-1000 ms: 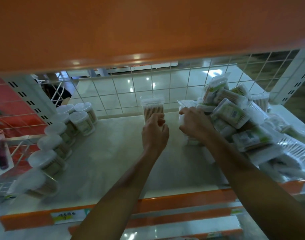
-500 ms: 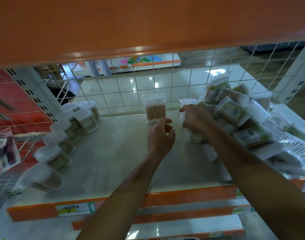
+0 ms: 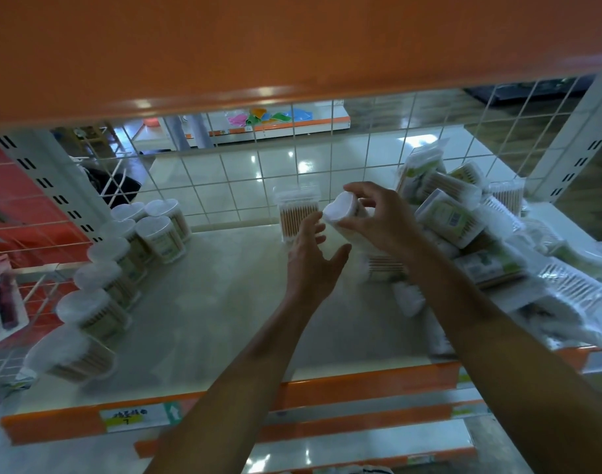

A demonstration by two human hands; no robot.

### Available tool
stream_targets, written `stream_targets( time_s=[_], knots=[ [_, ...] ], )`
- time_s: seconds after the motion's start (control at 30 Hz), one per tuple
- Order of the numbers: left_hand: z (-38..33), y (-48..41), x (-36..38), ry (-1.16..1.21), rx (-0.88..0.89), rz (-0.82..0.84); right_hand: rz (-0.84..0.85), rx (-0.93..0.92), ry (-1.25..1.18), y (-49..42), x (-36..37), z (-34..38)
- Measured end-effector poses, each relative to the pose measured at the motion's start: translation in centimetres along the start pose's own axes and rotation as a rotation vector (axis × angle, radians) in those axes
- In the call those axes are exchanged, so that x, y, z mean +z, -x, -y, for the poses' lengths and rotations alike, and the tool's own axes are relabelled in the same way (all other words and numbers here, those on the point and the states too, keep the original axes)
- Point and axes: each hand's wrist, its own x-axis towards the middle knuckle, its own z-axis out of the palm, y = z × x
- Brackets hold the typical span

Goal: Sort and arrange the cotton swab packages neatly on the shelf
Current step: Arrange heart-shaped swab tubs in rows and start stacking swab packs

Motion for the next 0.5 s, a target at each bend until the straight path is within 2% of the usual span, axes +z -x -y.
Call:
stream_targets(
  time_s=[0.23, 0.5],
  knots=[
    [-0.8, 0.0, -0.8, 0.108, 0.057, -0.046, 0.068, 0.154, -0.326, 0.5, 0.1, 0.2],
    [-1.4, 0.5, -2.1, 0.260, -0.003, -0.086, 0.126, 0.266, -0.615, 0.8, 0.7, 0.6]
  ],
)
